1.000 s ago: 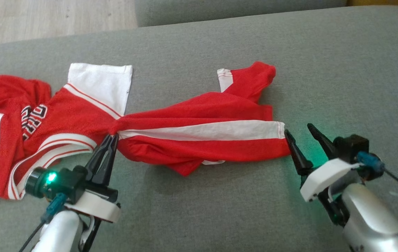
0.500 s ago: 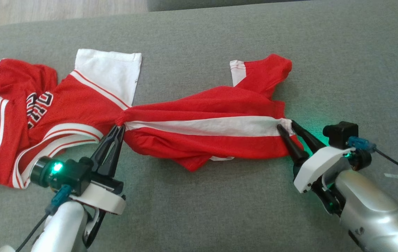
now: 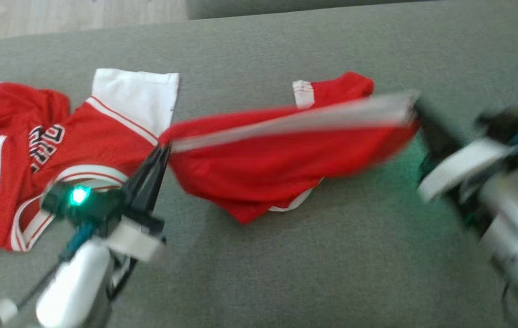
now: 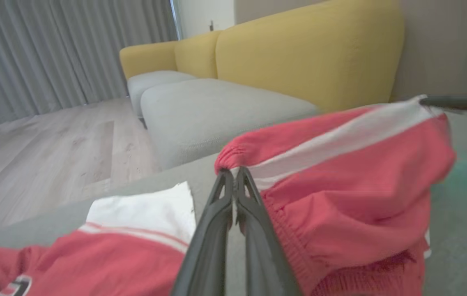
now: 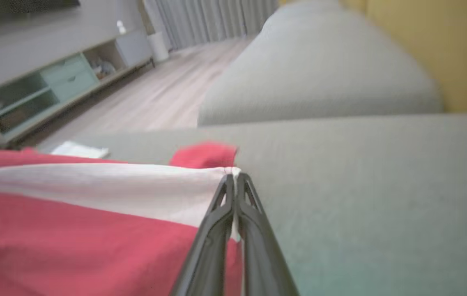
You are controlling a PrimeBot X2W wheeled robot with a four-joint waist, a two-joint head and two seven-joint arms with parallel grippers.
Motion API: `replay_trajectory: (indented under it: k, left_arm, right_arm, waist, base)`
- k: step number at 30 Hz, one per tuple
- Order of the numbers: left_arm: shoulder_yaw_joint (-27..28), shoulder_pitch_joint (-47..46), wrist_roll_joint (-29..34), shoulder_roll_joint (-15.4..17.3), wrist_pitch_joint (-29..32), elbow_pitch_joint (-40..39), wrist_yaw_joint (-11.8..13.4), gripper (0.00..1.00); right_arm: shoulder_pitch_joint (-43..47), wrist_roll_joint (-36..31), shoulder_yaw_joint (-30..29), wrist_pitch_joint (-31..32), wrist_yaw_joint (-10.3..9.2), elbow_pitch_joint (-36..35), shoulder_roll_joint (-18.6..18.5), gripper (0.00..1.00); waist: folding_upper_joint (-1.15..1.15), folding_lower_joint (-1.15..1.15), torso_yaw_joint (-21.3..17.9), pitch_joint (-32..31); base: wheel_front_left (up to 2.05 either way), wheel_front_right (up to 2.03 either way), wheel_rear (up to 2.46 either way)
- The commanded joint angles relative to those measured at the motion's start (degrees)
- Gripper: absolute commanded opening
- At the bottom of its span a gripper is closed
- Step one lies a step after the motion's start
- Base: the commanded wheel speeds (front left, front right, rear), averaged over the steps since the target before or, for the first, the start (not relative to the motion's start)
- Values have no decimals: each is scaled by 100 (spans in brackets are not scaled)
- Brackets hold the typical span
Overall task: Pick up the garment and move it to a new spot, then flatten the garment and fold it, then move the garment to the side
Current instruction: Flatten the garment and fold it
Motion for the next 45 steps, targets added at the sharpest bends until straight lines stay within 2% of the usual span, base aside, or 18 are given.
replay_trajectory:
  k: [1, 6, 9, 12, 13, 16, 21, 27, 34, 40, 45]
  left_arm:
    - [96, -652, -50, 309, -55, -236, 10, 0]
    - [-756, -2369, -163, 771, 109, -278, 10, 0]
    - [-1244, -3720, -228, 886, 248, -154, 10, 0]
    - [-1655, -5021, -269, 806, 240, 241, 10, 0]
    - [-1655, -5021, -269, 806, 240, 241, 10, 0]
    - [-1777, -6049, -206, 623, 101, 737, 10, 0]
    - [-1656, -6756, 60, 350, -47, 1036, 112, 0]
    - [-1656, -5159, -97, 385, -53, 522, 67, 0]
    - [-1441, -2587, -344, 212, -54, 4, 89, 0]
    - [-1224, -607, -208, 85, -54, -456, 110, 0]
    - [-1318, 389, 171, 125, -54, -584, 140, 0]
  right_arm:
    - [-363, -136, -316, -76, -4, -293, -208, 0]
    - [-1238, -684, -1213, -77, -4, -797, -340, 0]
    - [-2006, -846, -1678, -78, -4, -933, -317, 0]
    - [-2756, -1038, -2093, -78, -4, -985, -326, 0]
    - [-2756, -1038, -2093, -78, -4, -985, -326, 0]
    - [-3327, -1324, -2503, -78, -4, -1085, -349, 0]
    - [-3600, -1699, -3001, -78, -4, -1372, -368, 0]
    - [-2161, -1774, -2954, -78, -4, -2009, -244, 0]
    - [125, -1930, -3132, -78, -4, -2544, -11, 0]
    - [1923, -1944, -3419, -79, -4, -2856, -109, 0]
    - [3327, -1928, -3744, -79, -4, -3244, -118, 0]
  waist:
    - [0, 1, -103, 82]
    - [0, 1, -362, 474]
    - [0, 1, -502, 812]
    - [0, 1, -594, 1092]
    - [0, 1, -594, 1092]
    - [0, 1, -673, 1301]
    - [0, 1, -758, 1423]
    - [0, 1, -840, 1374]
    - [0, 1, -780, 1087]
    - [0, 1, -699, 593]
    - [0, 1, -667, 284]
  base:
    - [0, 0, 0]
    - [0, 0, 0]
    - [0, 0, 0]
    - [0, 0, 0]
    - [0, 0, 0]
    - [0, 0, 0]
    - [0, 0, 0]
    - [0, 0, 0]
    - [0, 0, 0]
    - [0, 0, 0]
    - [0, 0, 0]
